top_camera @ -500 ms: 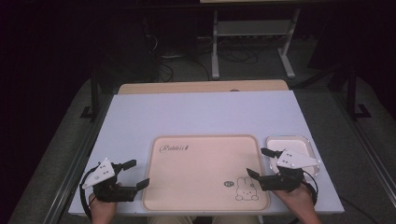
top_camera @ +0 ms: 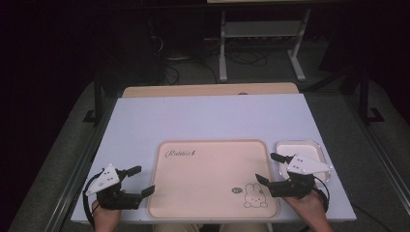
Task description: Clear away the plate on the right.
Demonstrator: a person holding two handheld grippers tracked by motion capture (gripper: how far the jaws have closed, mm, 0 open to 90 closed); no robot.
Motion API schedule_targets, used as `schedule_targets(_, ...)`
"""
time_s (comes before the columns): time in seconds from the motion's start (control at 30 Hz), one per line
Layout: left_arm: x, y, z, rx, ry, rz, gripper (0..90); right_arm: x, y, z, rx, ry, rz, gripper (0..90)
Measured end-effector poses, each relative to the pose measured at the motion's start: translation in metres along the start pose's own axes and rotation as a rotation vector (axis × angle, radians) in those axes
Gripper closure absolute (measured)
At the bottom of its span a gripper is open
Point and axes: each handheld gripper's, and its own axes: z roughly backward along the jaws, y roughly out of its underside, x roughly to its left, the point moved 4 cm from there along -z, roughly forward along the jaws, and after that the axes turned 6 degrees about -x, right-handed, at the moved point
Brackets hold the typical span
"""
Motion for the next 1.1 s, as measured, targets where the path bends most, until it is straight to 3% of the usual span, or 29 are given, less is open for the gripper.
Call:
schedule_targets(0.57, 0.0, 0.0, 0.002, -0.006, 0.0, -0.001, 14.0, 0.001, -0.002, 0.002, -0.001, -0.009, -0.011, 14.0)
schedule_targets(1.1, 0.0, -0.001, 0.003, -0.016, 0.007, 0.006, 14.0, -0.005, 0.003, 0.016, -0.002, 0.009, -0.021, 14.1)
